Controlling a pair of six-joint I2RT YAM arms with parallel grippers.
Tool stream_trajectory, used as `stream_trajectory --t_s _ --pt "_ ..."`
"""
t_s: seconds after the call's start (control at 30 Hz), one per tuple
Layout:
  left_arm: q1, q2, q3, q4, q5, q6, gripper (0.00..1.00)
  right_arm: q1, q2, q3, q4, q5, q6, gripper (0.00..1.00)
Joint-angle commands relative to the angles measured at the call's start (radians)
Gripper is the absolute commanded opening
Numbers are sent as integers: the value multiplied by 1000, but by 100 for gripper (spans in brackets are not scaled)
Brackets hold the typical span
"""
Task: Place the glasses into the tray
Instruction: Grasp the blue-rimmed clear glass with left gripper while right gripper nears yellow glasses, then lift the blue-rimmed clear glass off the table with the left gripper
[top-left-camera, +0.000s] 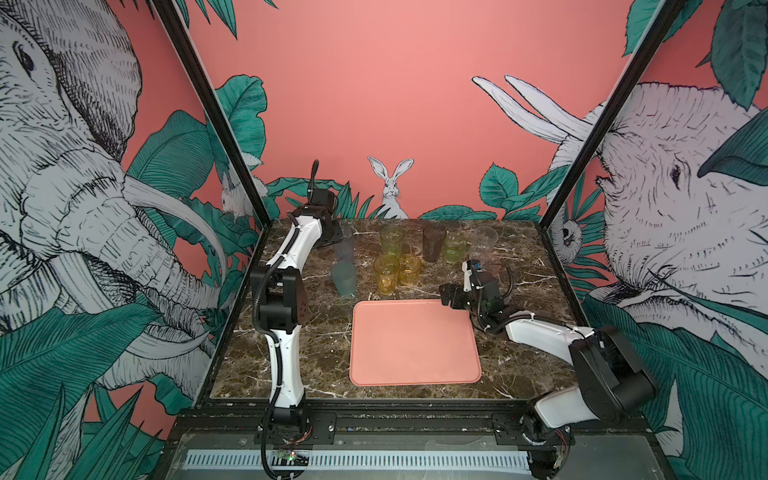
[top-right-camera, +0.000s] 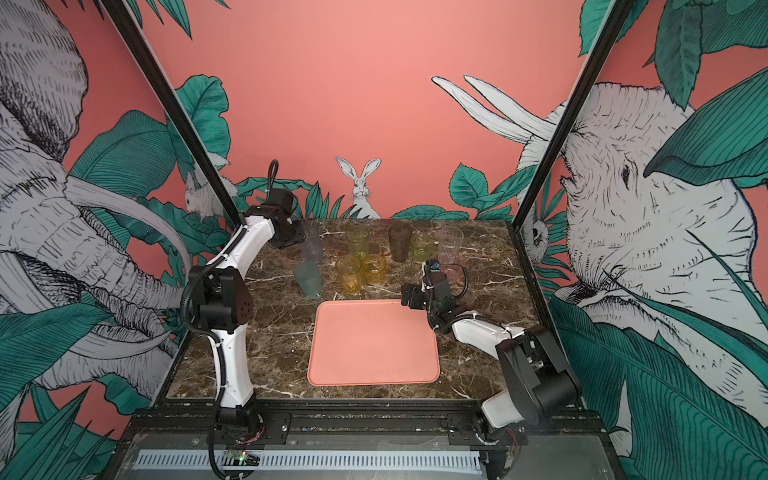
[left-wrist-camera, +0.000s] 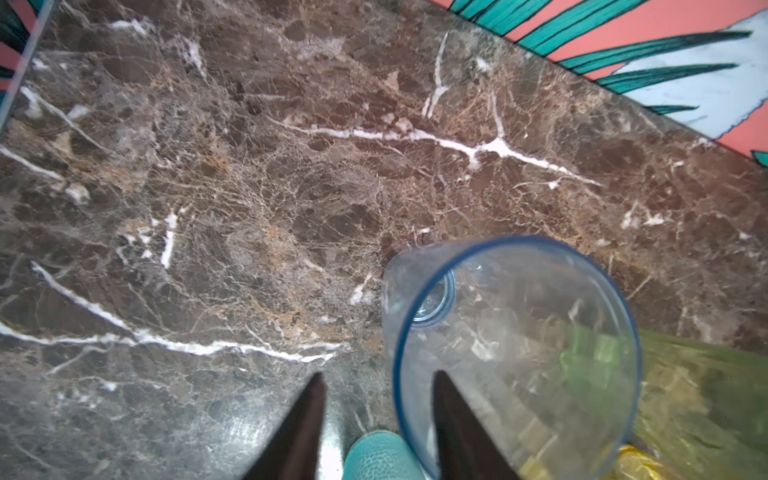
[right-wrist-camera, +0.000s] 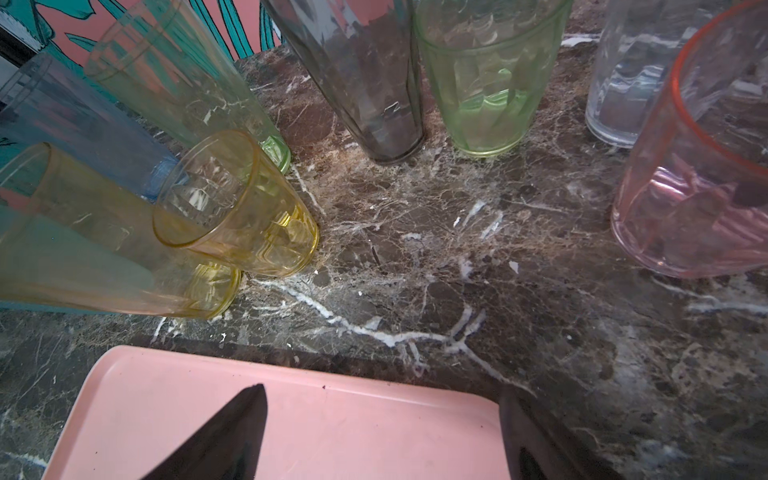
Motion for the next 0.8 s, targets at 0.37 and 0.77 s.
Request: stream_trajectory --t_s 0.37,0.77 --pt "10 -1 14 -10 18 -8 23 46 15 44 -28 2 4 89" --pt "20 5 45 -15 30 -14 12 47 25 81 -88 -11 -7 89"
